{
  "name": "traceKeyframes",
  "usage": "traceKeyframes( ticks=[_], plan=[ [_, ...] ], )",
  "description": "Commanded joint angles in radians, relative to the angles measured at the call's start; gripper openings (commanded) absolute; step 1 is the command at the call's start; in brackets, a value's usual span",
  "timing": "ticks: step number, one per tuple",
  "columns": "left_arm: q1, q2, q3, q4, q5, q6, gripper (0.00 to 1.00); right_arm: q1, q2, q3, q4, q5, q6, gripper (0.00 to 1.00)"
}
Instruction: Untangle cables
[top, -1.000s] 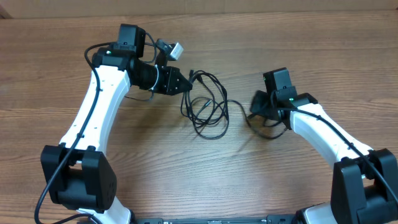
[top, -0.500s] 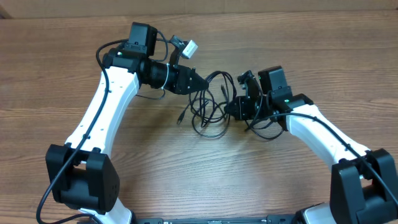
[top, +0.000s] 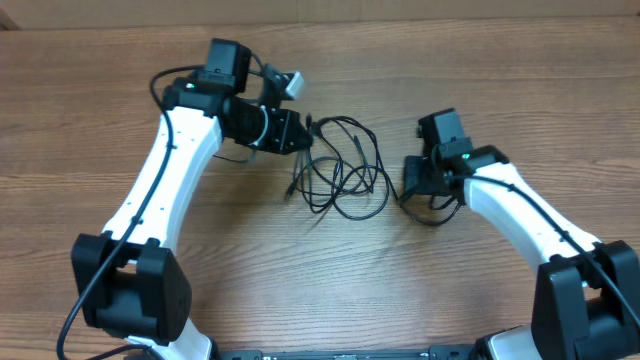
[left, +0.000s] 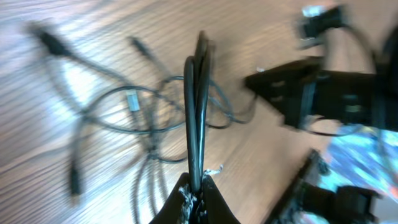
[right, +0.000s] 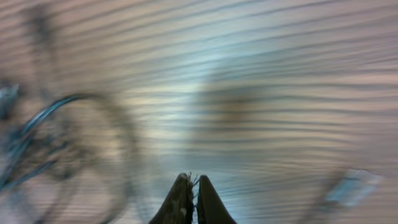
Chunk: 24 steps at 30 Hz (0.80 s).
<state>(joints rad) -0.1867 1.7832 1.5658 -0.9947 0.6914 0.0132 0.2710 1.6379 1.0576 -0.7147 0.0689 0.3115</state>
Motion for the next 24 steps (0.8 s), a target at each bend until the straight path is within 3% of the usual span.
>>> traceKeyframes(
  ticks=[1, 3, 7, 9, 11, 13, 17, 24],
  plan=[
    [0.041, -0.105, 0.042, 0.022, -0.087, -0.04, 0.04, -0.04, -0.034, 0.122, -0.063, 0.282, 0.079, 0.04],
    [0.044, -0.151, 0.059, 0.078, -0.052, -0.042, 0.04, -0.054, -0.034, 0.175, -0.105, 0.238, 0.078, 0.04],
    [0.042, -0.259, 0.062, 0.418, 0.091, -0.178, 0.04, -0.057, -0.034, 0.237, -0.153, 0.148, 0.08, 0.04],
    [0.044, -0.293, 0.062, 0.554, 0.04, -0.253, 0.04, -0.057, -0.034, 0.241, -0.163, 0.146, 0.082, 0.04],
    [0.052, -0.338, 0.062, 0.687, -0.111, -0.323, 0.04, -0.061, -0.035, 0.241, -0.177, 0.147, 0.082, 0.04],
    [0.053, -0.365, 0.062, 0.724, -0.21, -0.329, 0.04, -0.071, -0.035, 0.241, -0.189, 0.146, 0.082, 0.04],
    [0.026, -0.377, 0.062, 0.654, -0.158, -0.33, 0.04, -0.095, -0.035, 0.241, -0.197, 0.146, 0.082, 0.04],
    [-0.107, -0.26, 0.058, 0.101, -0.171, -0.184, 0.04, -0.113, -0.035, 0.241, -0.236, 0.146, 0.082, 0.04]
  ],
)
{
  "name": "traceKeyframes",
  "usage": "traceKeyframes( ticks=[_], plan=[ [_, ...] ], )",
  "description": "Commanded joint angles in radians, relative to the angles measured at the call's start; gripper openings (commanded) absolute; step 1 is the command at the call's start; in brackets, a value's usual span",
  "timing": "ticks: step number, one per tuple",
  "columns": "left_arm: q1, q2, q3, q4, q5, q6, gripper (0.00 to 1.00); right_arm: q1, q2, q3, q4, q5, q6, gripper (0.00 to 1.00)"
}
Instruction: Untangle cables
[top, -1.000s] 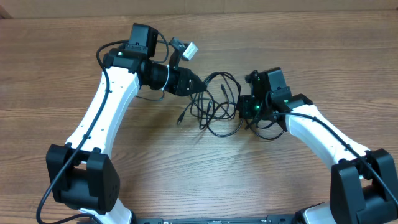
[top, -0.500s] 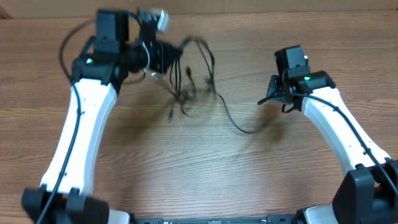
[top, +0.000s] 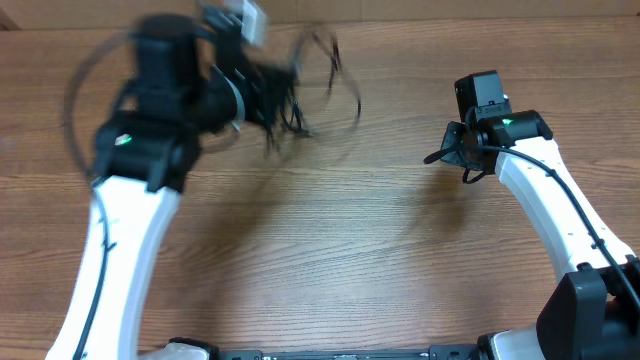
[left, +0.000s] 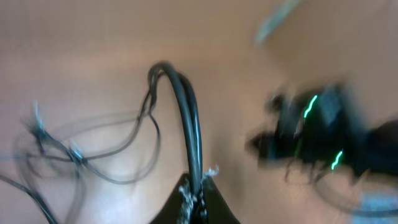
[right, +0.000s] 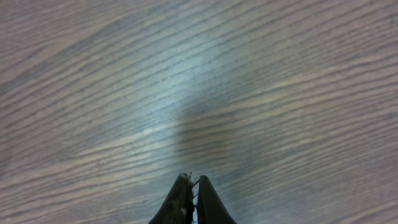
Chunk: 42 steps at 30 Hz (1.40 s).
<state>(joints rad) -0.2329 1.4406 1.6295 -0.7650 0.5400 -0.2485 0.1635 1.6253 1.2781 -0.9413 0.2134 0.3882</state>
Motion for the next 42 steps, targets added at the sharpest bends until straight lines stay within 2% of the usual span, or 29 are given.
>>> traceKeyframes(
  ticks=[1, 2, 3, 5, 6, 8, 11, 13, 19, 22, 25, 27, 34, 42],
  plan=[
    [-0.099, 0.143, -0.005, -0.23, -0.019, 0.089, 0.04, -0.008, -0.023, 0.021, -0.018, 0.002, 0.005, 0.04],
    [-0.113, 0.17, -0.005, -0.259, -0.02, 0.095, 0.04, -0.008, -0.023, 0.021, -0.019, 0.001, 0.005, 0.04],
    [-0.129, 0.2, -0.005, -0.282, -0.019, 0.112, 0.09, -0.008, -0.023, 0.021, -0.021, -0.011, 0.005, 0.05],
    [-0.144, 0.249, -0.005, -0.308, -0.028, 0.142, 0.22, -0.008, -0.023, 0.021, -0.023, -0.066, 0.001, 0.15],
    [-0.145, 0.261, -0.005, -0.311, -0.042, 0.141, 0.25, -0.008, -0.023, 0.021, -0.026, -0.116, -0.009, 0.21],
    [-0.132, 0.274, -0.005, -0.31, -0.111, 0.14, 0.25, -0.008, -0.023, 0.021, -0.032, -0.234, -0.069, 0.32],
    [-0.108, 0.267, -0.005, -0.309, -0.222, 0.128, 0.25, -0.008, -0.023, 0.021, -0.045, -0.388, -0.128, 0.59],
    [-0.09, 0.265, -0.005, -0.319, -0.287, 0.096, 0.23, -0.007, -0.023, 0.021, -0.06, -0.474, -0.154, 0.66],
    [-0.021, 0.265, -0.005, -0.381, -0.333, -0.014, 0.24, -0.007, -0.022, 0.018, -0.141, -0.51, -0.162, 0.74],
    [-0.004, 0.265, -0.005, -0.407, -0.301, -0.021, 0.44, -0.007, -0.022, 0.018, -0.186, -0.439, -0.161, 0.74],
    [-0.003, 0.267, -0.005, -0.435, -0.266, -0.021, 0.45, -0.007, -0.021, 0.017, -0.222, -0.324, -0.161, 0.76],
    [-0.012, 0.272, -0.007, -0.444, -0.261, -0.021, 0.51, -0.007, -0.019, 0.007, -0.213, -0.248, -0.161, 0.77],
    [-0.064, 0.303, -0.066, -0.412, -0.261, -0.021, 0.56, -0.007, 0.009, -0.017, -0.17, -0.24, -0.161, 0.77],
    [-0.09, 0.369, -0.116, -0.388, -0.258, -0.021, 0.55, -0.007, 0.042, -0.069, -0.094, -0.233, -0.195, 0.77]
  ],
)
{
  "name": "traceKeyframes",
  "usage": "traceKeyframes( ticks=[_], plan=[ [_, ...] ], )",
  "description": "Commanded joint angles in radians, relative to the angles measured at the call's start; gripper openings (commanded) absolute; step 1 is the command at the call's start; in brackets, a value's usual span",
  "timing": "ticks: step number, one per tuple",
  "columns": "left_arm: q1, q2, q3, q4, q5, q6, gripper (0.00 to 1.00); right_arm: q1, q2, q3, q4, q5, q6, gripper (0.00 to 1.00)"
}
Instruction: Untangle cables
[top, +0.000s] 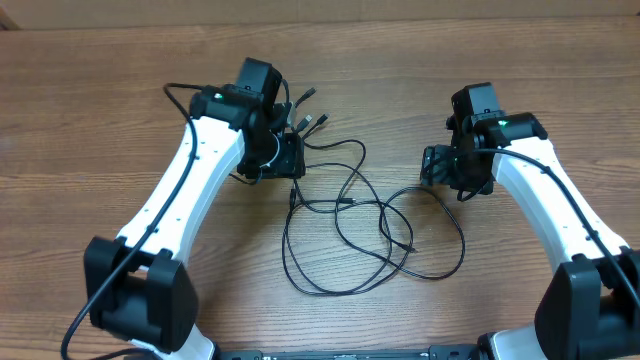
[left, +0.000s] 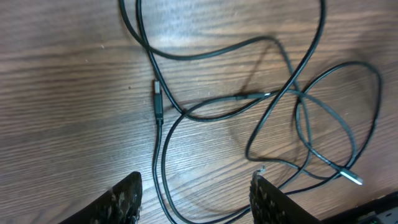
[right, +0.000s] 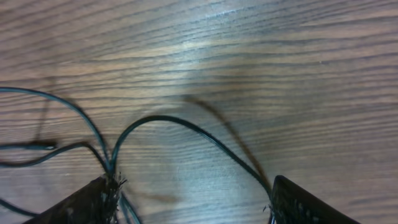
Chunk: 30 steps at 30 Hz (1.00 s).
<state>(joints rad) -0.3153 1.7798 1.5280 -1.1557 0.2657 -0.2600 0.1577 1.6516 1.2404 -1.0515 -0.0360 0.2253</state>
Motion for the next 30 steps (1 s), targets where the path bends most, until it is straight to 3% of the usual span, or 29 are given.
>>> traceKeyframes(
  ticks=[1, 7, 10, 16, 22, 24, 26, 30],
  plan=[
    [-0.008, 0.036, -0.015, 0.005, 0.018, -0.01, 0.56, -0.001, 0.015, -0.043, 0.025, 0.016, -0.046, 0.77],
    [-0.019, 0.092, -0.015, 0.027, 0.027, -0.01, 0.6, -0.001, 0.015, -0.12, 0.084, 0.017, -0.104, 0.77],
    [-0.026, 0.114, -0.015, 0.037, 0.031, -0.011, 0.61, -0.001, 0.015, -0.175, 0.161, 0.017, -0.104, 0.72],
    [-0.033, 0.138, -0.015, 0.038, 0.031, -0.011, 0.6, -0.001, 0.015, -0.295, 0.332, 0.029, -0.156, 0.78],
    [-0.033, 0.14, -0.016, 0.038, 0.031, -0.011, 0.6, -0.001, 0.017, -0.383, 0.483, 0.087, -0.156, 0.76],
    [-0.033, 0.14, -0.016, 0.038, 0.031, -0.011, 0.6, -0.001, 0.017, -0.396, 0.506, 0.087, -0.156, 0.7],
    [-0.033, 0.14, -0.015, 0.038, 0.031, -0.011, 0.6, -0.001, 0.017, -0.404, 0.516, 0.087, -0.155, 0.56],
    [-0.033, 0.14, -0.016, 0.037, 0.031, -0.011, 0.6, -0.001, 0.017, -0.404, 0.517, 0.087, -0.148, 0.11]
  ],
)
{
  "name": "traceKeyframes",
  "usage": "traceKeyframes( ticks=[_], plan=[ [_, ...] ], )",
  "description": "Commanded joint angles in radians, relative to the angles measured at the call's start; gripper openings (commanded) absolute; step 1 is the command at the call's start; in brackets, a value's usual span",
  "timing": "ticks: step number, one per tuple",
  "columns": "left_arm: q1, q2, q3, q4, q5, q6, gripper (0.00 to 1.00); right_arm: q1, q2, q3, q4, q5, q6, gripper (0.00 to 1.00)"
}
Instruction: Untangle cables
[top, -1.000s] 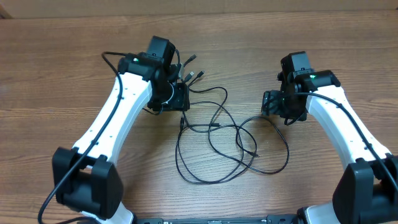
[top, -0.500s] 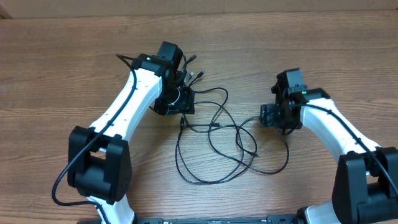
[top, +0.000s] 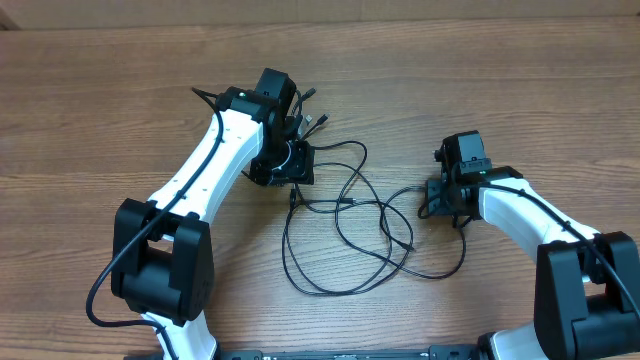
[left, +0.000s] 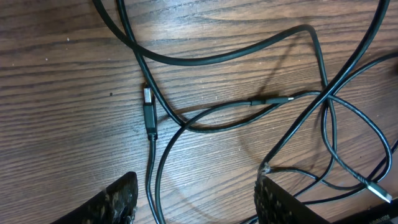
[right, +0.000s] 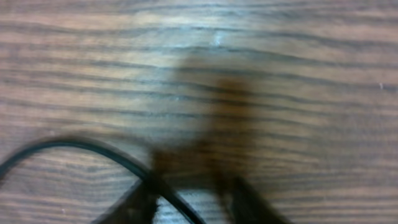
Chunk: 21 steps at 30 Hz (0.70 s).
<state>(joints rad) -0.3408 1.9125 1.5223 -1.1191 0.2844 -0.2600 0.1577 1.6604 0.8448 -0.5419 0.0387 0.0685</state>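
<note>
Several thin black cables (top: 350, 230) lie in loose crossing loops on the wooden table (top: 540, 90). My left gripper (top: 291, 170) hangs open low over their left part. In the left wrist view its wide-apart fingers (left: 118, 199) straddle two cable strands, with a USB plug (left: 148, 115) and an inline connector (left: 268, 99) just ahead. My right gripper (top: 437, 198) sits low at the right end of the loops. The right wrist view is blurred; its fingers (right: 140, 202) stand apart with one cable strand (right: 93, 149) running between them.
More plug ends (top: 315, 118) stick out behind the left gripper. The cable loops reach toward the table's front (top: 320, 290). Both white arms angle in from the near corners.
My right gripper has moved nearer and lower, and its jaws stand closer together around a cable strand. My left gripper has come lower over the plug. The cables lie as before.
At first my left gripper was shut on a bunch of cables beside a tight tangle, the right gripper shut nearby. Then the left held the bunch at the far left. Later both grippers were open and the cables lay spread out. Now both sit low over strands.
</note>
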Motion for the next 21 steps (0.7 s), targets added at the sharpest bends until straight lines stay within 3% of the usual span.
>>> traceKeyframes(
  ticks=[1, 8, 17, 21],
  plan=[
    [-0.008, 0.007, -0.01, 0.001, 0.013, -0.011, 0.6, -0.001, 0.008, -0.008, 0.007, 0.012, 0.01, 0.04],
    [-0.008, 0.007, -0.01, 0.0, 0.013, -0.011, 0.6, -0.001, -0.02, 0.148, -0.12, 0.012, 0.012, 0.04],
    [-0.007, 0.007, -0.01, -0.005, 0.012, -0.018, 0.59, -0.002, -0.047, 0.773, -0.478, 0.013, 0.012, 0.04],
    [-0.008, 0.007, -0.01, -0.006, 0.013, -0.018, 0.59, -0.002, -0.047, 1.024, -0.55, 0.013, 0.011, 0.04]
  ],
)
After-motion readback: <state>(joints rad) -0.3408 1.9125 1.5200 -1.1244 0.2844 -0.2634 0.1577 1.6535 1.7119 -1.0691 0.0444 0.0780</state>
